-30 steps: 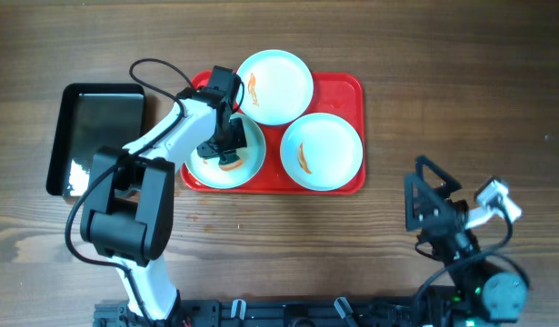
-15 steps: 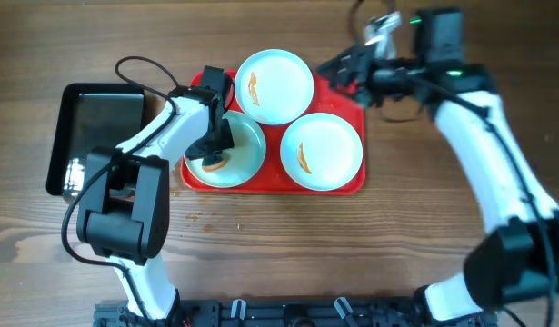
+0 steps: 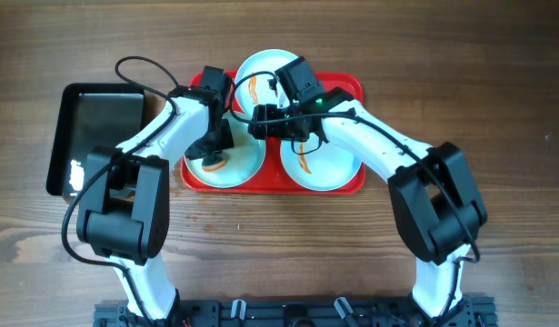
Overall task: Clean dirty plates on tray and stack at the side
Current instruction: 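Reach the right gripper to the top plate's rim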
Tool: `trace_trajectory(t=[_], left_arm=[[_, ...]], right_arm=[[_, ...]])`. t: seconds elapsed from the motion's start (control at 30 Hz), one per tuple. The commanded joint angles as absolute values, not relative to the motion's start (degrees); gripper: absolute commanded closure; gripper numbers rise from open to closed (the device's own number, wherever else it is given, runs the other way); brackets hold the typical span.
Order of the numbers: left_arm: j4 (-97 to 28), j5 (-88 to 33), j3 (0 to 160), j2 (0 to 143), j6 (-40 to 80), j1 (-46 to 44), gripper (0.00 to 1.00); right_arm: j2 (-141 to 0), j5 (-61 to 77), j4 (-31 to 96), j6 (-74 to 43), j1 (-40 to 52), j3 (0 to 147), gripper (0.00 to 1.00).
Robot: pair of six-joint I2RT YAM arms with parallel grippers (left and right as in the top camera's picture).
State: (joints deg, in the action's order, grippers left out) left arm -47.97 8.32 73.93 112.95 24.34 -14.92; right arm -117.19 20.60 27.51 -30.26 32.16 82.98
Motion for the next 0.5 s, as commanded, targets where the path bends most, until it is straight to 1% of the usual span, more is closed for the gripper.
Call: trace_trajectory(t=[0.0, 0.03, 0.2, 0.23, 0.3, 0.33, 0.4, 0.43, 0.47], left_arm=[[-48.1, 8.4, 73.1, 114.1, 24.4, -14.2, 0.96], [-48.1, 8.4, 73.1, 114.1, 24.4, -14.2, 0.96], [-48.1, 8.4, 73.1, 114.1, 24.4, -14.2, 0.96], [-48.1, 8.4, 73.1, 114.1, 24.4, -14.2, 0.96], [-48.1, 8.4, 73.1, 114.1, 24.4, -14.2, 0.96], [-48.0, 8.4, 73.1, 114.1, 24.5, -14.2, 0.96], [-47.7, 7.3, 73.1, 114.1, 24.4, -14.2, 0.96], [-47.4, 6.4, 73.1, 114.1, 24.4, -14.2, 0.96], [-46.9, 4.7, 73.1, 114.1, 24.4, -14.2, 0.96]], right_arm=[[-118.7, 18.9, 27.0, -28.0, 32.2, 83.5, 0.43], [-119.6, 19.0, 26.9, -28.8, 32.4, 83.5, 0.47], [-123.4, 18.5, 24.7, -30.1, 34.6, 83.5, 0.47], [-123.5, 17.0, 24.9, -30.6, 34.9, 83.5, 0.5], [-123.5, 15.0, 25.1, -31.0, 35.4, 83.5, 0.6], [-123.5, 13.0, 26.1, -32.8, 35.4, 83.5, 0.7], [-123.6, 11.2, 28.1, -34.8, 35.5, 83.5, 0.8], [-123.6, 11.2, 28.1, -35.7, 35.6, 83.2, 0.82], [-123.6, 11.1, 28.0, -36.2, 35.9, 82.9, 0.88]])
